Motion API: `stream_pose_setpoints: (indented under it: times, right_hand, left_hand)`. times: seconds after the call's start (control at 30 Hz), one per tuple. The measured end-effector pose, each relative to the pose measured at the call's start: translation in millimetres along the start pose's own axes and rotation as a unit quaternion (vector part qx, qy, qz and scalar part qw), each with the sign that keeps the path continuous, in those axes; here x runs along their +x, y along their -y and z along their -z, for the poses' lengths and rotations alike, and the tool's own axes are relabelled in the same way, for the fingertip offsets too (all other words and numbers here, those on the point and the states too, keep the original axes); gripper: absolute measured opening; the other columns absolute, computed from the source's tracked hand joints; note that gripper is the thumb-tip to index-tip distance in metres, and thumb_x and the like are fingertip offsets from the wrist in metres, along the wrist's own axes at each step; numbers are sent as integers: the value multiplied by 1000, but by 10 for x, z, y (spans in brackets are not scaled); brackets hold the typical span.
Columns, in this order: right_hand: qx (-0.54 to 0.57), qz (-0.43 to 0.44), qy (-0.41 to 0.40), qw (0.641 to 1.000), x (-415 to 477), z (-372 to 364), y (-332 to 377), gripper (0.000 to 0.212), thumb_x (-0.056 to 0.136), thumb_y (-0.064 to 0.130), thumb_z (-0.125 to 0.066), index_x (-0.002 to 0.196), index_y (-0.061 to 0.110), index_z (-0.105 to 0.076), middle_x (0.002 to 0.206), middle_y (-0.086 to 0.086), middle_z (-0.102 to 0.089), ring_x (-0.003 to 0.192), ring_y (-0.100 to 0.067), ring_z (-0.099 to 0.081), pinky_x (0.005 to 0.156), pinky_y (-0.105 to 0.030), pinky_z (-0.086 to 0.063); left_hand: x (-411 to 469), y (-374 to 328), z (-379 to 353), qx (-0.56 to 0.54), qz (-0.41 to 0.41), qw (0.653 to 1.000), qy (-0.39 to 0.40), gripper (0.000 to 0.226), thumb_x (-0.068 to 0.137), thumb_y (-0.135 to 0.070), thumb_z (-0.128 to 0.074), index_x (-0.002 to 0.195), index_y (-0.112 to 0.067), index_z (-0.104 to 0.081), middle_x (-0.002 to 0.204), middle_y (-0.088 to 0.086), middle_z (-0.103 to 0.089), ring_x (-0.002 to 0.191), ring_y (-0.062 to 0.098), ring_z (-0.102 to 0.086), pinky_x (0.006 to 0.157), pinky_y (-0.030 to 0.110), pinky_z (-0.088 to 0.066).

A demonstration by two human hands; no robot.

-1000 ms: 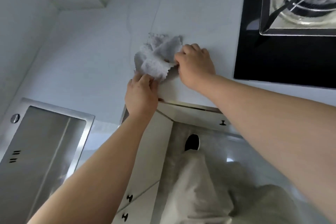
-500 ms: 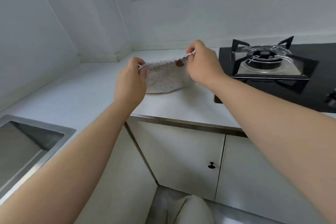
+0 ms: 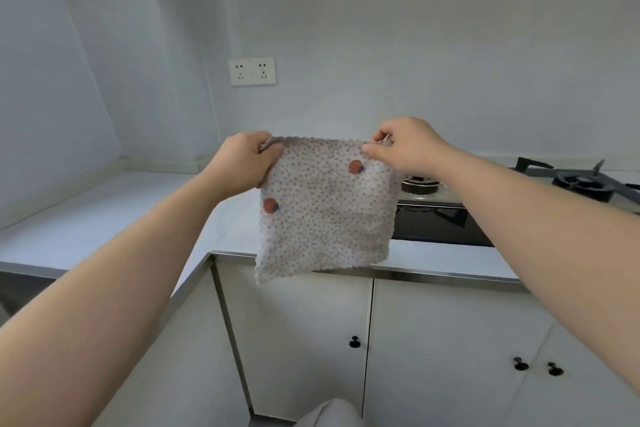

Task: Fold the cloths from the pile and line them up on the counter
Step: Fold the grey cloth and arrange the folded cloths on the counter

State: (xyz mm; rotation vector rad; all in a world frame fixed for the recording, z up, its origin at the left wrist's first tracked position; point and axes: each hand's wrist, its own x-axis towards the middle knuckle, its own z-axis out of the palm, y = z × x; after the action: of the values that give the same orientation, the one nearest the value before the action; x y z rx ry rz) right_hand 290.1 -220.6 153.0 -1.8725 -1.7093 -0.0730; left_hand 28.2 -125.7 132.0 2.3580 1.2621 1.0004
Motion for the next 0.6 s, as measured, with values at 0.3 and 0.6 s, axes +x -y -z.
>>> stream_pose_setpoints:
  times: [0.3,0.6]
  right_hand:
    - [150,-101,117,976,272,-270,-293,6,99,15,-58,104,13,-63,96,-5,-54,73,-23,-61,53,-32,-60]
    - [128,60,-107,984,546,-597,-211,20,104,19,-48,116,13,-62,101,6,-63,86,-7,-56,75,-19,-40]
  left_hand:
    - [376,303,-247,-81,76,992,54,25,89,-28,-74,81,-4,-72,64,6,-56,54,17,-45,42,22,-38]
    - [579,392,-334,-130,20,983,-125,15,96,-15,-56,84,-17,-66,61,-15,-67,49,8,-38,43,18,-31]
